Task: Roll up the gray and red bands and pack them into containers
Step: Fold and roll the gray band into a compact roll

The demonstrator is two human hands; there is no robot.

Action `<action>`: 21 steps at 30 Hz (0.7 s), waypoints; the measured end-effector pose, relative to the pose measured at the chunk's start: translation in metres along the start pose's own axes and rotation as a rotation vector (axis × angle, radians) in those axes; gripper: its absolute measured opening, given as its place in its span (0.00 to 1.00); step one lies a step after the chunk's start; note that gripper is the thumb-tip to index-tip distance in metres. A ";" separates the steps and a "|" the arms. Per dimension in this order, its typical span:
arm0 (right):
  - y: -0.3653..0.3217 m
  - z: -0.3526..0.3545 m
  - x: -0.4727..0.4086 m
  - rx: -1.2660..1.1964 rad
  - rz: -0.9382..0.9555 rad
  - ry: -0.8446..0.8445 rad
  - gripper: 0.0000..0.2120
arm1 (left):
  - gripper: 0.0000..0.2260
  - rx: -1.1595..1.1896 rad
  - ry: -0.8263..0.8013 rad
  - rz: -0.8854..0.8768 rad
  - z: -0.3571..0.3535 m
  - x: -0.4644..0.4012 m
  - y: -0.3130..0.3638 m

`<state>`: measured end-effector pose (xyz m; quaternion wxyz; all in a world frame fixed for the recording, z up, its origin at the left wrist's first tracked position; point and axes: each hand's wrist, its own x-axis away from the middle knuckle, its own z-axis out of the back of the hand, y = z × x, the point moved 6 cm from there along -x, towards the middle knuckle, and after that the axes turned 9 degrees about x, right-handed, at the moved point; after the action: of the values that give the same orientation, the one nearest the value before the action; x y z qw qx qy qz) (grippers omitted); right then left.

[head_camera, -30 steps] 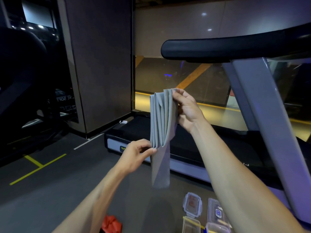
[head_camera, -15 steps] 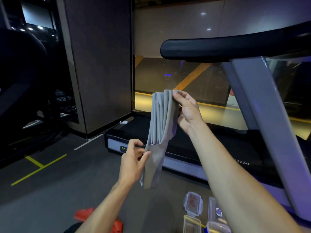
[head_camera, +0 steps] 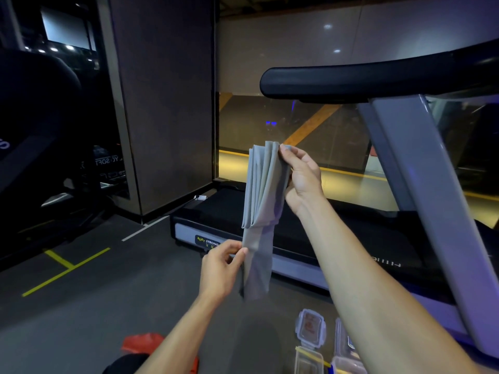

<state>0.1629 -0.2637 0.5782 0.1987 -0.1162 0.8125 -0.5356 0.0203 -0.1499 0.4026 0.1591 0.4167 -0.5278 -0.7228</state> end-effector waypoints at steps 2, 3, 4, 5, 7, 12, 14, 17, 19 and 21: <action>0.000 0.001 0.003 0.006 -0.003 0.012 0.10 | 0.05 0.113 -0.004 0.078 -0.003 0.002 -0.004; 0.001 0.001 0.004 0.012 -0.006 0.013 0.11 | 0.05 0.181 -0.004 0.125 -0.006 0.004 -0.006; 0.001 0.001 0.007 0.017 -0.009 0.013 0.11 | 0.04 0.257 0.000 0.172 -0.008 0.006 -0.009; 0.002 0.001 0.009 0.017 -0.009 0.009 0.12 | 0.04 0.336 0.008 0.215 -0.010 0.008 -0.012; 0.000 0.000 0.015 0.002 -0.007 -0.014 0.12 | 0.02 0.441 0.008 0.261 -0.013 0.009 -0.018; -0.005 0.007 0.037 -0.025 -0.028 -0.096 0.08 | 0.07 0.557 -0.124 0.313 -0.009 0.005 -0.031; -0.007 0.012 0.050 0.030 -0.035 -0.132 0.08 | 0.10 0.669 -0.133 0.441 -0.003 -0.002 -0.035; 0.003 0.023 0.079 0.148 -0.096 -0.248 0.09 | 0.14 0.628 -0.077 0.516 0.011 -0.023 -0.035; 0.022 0.030 0.103 0.184 -0.157 -0.368 0.10 | 0.12 0.474 -0.064 0.401 0.021 -0.041 -0.024; 0.045 0.040 0.122 0.169 -0.221 -0.429 0.08 | 0.04 0.308 -0.118 0.247 0.029 -0.051 -0.007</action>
<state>0.0729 -0.3281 0.4990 0.3161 -0.2983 0.6863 -0.5832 0.0303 -0.0951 0.4216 0.1498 0.3255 -0.6874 -0.6318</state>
